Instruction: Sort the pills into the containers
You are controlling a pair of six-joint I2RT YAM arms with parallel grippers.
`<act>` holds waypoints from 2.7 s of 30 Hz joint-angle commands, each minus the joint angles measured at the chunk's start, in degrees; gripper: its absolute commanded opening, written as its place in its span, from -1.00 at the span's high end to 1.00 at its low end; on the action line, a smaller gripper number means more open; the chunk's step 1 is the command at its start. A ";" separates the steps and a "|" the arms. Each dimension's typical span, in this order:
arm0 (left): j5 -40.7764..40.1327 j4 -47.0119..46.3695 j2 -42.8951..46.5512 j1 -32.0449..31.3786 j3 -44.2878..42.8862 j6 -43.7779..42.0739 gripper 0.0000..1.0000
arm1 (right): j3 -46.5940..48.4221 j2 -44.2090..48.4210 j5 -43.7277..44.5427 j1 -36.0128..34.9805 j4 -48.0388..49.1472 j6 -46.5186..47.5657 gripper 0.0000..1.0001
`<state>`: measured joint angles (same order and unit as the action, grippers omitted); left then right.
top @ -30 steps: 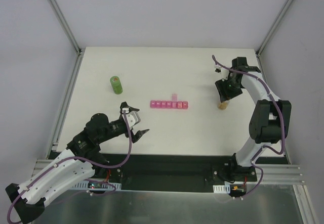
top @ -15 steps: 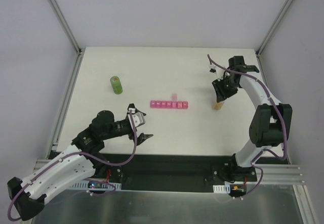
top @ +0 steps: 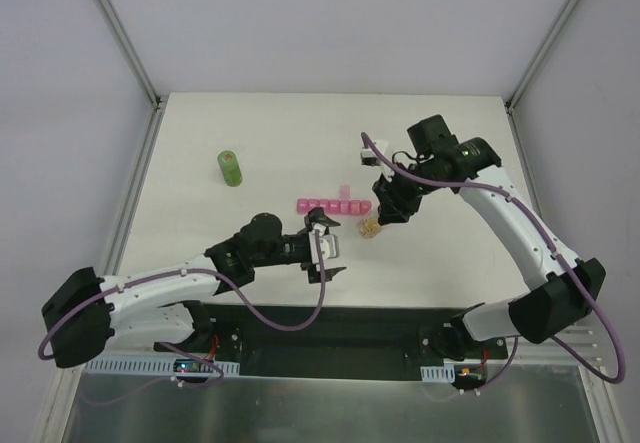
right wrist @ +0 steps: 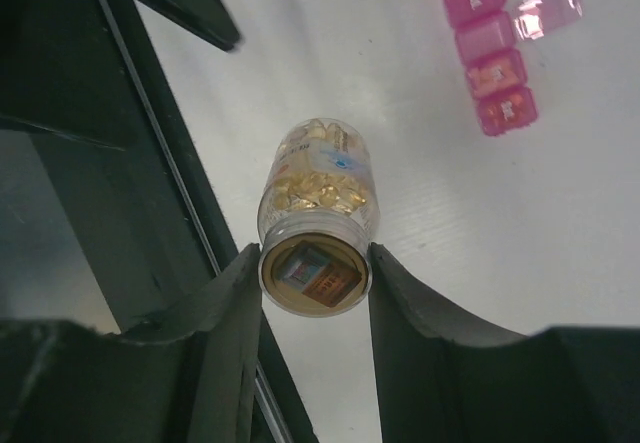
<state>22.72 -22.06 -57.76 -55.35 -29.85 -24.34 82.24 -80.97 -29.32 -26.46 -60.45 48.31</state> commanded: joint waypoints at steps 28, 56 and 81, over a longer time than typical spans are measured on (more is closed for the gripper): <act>-29.75 -20.39 -16.17 -13.55 -9.00 0.25 0.31 | 0.21 6.52 -13.30 -5.36 2.35 -10.26 0.80; 9.45 1.58 -7.46 -8.28 -9.88 12.48 1.00 | -3.50 13.21 -24.56 -8.17 -3.54 24.38 0.90; 3.21 4.67 -9.83 -8.28 -10.06 7.11 -0.40 | 3.90 6.61 -24.20 -9.40 -6.88 14.09 0.98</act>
<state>23.59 -17.06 -67.90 -63.05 -41.25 -16.64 83.59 -74.59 -48.80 -35.62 -69.71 63.31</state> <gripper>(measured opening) 0.688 0.431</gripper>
